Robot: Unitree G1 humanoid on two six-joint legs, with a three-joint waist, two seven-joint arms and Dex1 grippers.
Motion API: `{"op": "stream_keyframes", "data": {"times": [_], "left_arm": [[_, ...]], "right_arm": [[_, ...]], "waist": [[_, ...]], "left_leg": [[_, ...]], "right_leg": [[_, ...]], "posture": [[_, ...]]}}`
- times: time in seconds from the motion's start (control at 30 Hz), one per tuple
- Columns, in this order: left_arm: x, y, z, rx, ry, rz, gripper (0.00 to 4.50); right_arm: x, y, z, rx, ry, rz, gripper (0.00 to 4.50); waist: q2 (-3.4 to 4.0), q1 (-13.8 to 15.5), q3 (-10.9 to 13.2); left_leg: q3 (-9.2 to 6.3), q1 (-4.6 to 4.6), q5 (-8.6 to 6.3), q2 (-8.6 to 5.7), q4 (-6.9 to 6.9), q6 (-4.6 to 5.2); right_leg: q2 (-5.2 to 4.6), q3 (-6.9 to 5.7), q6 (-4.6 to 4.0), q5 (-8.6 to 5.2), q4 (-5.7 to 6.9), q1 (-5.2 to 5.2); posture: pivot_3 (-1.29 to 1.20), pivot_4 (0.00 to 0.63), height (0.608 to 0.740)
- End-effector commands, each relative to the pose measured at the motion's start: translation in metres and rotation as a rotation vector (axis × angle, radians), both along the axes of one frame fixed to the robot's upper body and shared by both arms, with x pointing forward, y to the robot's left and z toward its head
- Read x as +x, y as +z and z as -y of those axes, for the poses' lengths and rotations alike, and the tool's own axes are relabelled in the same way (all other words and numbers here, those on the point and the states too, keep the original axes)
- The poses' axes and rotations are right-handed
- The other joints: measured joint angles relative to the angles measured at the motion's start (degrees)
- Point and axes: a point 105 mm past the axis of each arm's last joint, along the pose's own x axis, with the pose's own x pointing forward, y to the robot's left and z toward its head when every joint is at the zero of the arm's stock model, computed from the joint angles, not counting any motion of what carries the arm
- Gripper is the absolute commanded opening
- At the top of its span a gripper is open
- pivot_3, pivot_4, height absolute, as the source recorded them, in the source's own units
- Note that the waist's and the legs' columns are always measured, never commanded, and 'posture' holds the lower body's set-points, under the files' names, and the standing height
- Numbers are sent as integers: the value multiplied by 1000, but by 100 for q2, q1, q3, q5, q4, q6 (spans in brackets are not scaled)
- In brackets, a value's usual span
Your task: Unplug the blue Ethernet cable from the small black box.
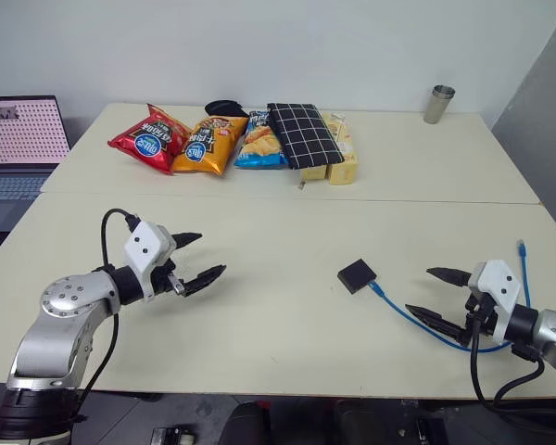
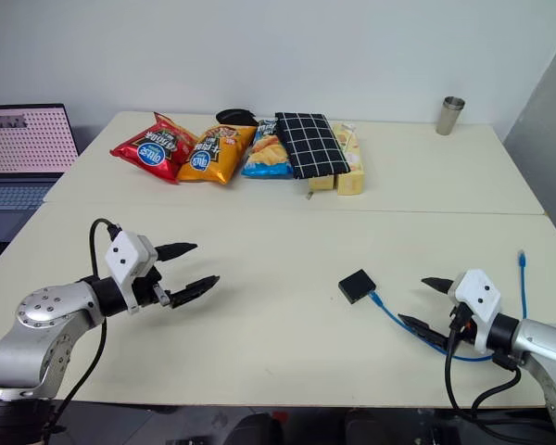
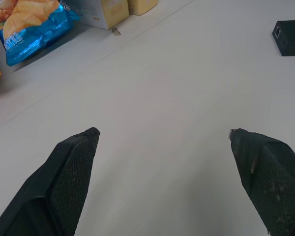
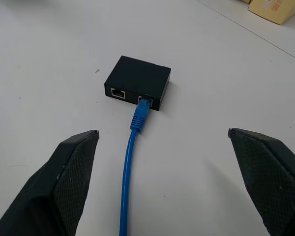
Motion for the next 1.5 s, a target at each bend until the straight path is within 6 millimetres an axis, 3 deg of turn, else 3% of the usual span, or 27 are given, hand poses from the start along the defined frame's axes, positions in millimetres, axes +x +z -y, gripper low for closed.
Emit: {"op": "stream_keyframes", "data": {"times": [0.03, 1.03, 1.3, 1.5], "left_arm": [[-4, 12, 3, 10, -35, 49, 4500], [0, 9, 20, 14, -104, 9, 4500], [-14, 7, 46, 5, -297, -65, 4500], [-35, 10, 72, -10, -521, -142, 4500]], "right_arm": [[1, 10, 1, -14, 4, 50, 4476], [-6, 9, 4, -20, -52, 19, 4476], [-13, -5, -23, 4, -47, -36, 4476], [0, -28, -44, 12, -131, -23, 4476]], "waist": [[0, 1, 0], [0, 3, 0], [0, 0, 0], [0, 0, 0]], "left_leg": [[0, 0, 0, 0, 0, 0], [1, 0, 0, -1, 0, 0], [0, 0, 1, -1, 0, -1], [0, -1, 2, -1, 0, -4]], "right_leg": [[0, 0, 0, 0, 0, 0], [0, 1, 0, 0, -1, 1], [1, 1, 0, 0, 0, 0], [3, 4, 1, 0, 0, -1]], "posture": [[0, 150, 740], [0, 150, 740], [0, 150, 740], [0, 150, 740]]}}
